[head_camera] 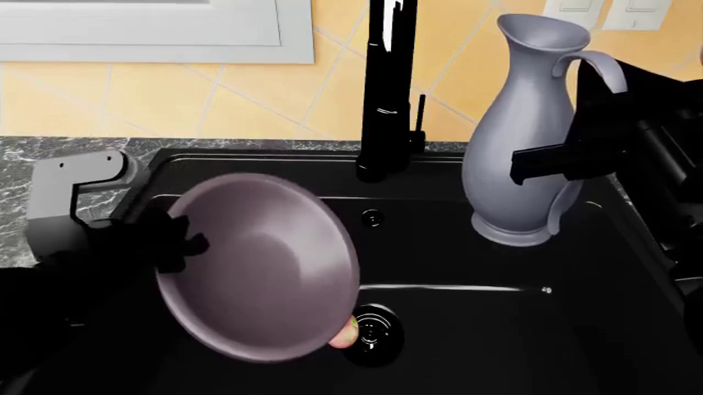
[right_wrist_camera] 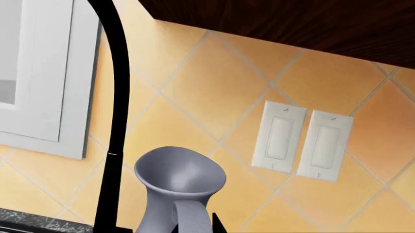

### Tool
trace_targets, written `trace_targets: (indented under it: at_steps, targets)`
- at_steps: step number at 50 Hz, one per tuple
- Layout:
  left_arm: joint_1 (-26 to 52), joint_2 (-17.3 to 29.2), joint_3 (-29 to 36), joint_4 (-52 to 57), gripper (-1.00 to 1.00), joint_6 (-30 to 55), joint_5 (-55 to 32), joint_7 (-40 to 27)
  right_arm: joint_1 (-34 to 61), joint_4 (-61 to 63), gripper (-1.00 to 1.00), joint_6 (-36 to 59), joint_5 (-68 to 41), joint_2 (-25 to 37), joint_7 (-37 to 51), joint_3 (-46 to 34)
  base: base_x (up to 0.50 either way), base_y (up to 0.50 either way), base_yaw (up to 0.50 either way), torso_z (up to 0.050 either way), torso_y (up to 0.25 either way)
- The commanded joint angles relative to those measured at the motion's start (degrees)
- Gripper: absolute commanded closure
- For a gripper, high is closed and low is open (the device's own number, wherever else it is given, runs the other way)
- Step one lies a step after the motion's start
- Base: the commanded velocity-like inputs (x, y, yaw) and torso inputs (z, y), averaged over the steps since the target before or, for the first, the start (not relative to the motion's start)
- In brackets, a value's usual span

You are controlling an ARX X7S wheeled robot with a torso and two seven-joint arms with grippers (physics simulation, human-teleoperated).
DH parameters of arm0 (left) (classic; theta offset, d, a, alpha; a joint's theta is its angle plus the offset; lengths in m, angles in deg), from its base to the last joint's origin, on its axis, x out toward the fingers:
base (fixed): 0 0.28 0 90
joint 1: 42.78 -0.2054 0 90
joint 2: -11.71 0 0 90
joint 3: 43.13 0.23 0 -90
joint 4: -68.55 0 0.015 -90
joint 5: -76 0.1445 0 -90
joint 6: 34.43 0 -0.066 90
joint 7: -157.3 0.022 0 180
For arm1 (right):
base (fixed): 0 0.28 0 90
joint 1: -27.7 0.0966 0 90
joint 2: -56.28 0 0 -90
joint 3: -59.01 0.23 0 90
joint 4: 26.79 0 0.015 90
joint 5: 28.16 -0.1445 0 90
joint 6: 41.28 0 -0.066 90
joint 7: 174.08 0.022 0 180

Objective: Pick the pitcher and bowl and place them in the sink. Then turn on the water.

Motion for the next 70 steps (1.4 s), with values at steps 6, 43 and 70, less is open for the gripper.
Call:
trace_targets:
  at_steps: [6, 43, 70]
  targets:
    - [4.2, -1.5, 3.4, -1.8, 1.0, 3.1, 1.6, -1.0, -0.4, 0.1, 1.0, -0.5, 1.8, 0.2, -0.5, 0.9, 0.0, 0.0, 0.0, 0.0, 0.0]
    - [13.9, -2.6, 9.5, -3.5, 1.0, 11.2, 1.2, -5.5, -2.7, 0.2, 1.0, -2.3, 2.7, 1.3, -1.7, 2.1, 0.0, 0.0, 0.0, 0.0, 0.001]
    - [17.1, 0.0, 10.0, -2.6, 1.0, 13.9, -0.5, -8.9, -3.8, 0.4, 1.0, -3.1, 3.2, 1.6, -2.2, 2.4, 0.0, 0.0, 0.0, 0.001, 0.001]
